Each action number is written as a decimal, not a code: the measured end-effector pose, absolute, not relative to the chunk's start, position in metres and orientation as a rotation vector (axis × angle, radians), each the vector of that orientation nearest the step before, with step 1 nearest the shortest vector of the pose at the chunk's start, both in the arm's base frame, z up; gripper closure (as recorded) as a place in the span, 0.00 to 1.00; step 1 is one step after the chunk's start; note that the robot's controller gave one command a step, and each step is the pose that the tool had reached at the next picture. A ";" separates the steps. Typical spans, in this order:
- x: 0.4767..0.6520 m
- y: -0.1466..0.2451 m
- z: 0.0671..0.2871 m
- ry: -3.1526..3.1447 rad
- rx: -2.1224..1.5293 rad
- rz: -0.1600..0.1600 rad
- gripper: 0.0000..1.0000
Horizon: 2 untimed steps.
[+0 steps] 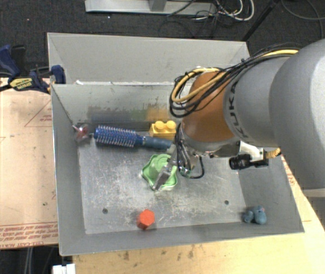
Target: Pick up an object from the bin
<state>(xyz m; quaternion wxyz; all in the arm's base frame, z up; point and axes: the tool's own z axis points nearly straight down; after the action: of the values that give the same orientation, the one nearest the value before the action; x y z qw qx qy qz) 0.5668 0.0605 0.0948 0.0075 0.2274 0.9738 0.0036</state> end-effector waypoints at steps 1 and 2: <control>0.567 0.062 0.096 3.046 0.705 0.014 1.00; 0.570 0.063 0.193 3.053 0.701 0.006 1.00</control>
Offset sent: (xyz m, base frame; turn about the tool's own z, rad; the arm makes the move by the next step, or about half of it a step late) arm 0.0000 0.0000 0.0000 0.0000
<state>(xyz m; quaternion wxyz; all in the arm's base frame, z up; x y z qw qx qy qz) 0.5695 0.0630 0.1927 0.0047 0.2237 0.9746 0.0019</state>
